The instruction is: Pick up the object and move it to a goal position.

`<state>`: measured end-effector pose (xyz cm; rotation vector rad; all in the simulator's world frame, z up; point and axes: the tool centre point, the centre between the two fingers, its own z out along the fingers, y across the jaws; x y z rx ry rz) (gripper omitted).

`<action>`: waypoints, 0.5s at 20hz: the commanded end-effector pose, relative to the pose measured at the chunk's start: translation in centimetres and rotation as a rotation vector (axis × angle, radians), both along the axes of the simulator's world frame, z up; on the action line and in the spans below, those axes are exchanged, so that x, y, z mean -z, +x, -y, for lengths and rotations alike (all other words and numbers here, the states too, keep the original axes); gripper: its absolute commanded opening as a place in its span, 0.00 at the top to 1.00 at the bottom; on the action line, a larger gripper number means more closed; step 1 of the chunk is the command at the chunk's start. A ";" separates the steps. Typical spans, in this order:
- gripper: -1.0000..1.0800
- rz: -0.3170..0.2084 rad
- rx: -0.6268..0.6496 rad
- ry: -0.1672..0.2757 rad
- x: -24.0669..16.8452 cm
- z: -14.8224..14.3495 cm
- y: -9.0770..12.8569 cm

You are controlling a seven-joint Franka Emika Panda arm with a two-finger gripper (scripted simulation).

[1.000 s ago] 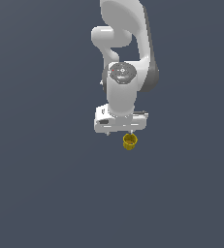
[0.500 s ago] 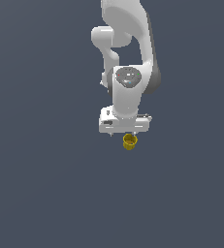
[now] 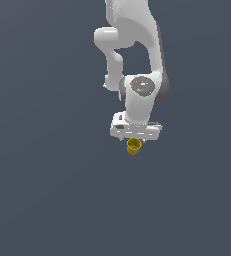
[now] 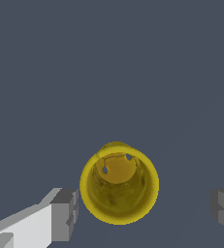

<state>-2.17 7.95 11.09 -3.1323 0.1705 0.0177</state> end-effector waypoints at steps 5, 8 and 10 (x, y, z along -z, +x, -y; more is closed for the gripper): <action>0.04 0.009 0.050 -0.005 1.2 -1.1 -0.6; 0.04 0.011 0.059 -0.005 1.4 -1.4 -0.7; 0.04 0.011 0.061 -0.006 1.4 -1.4 -0.7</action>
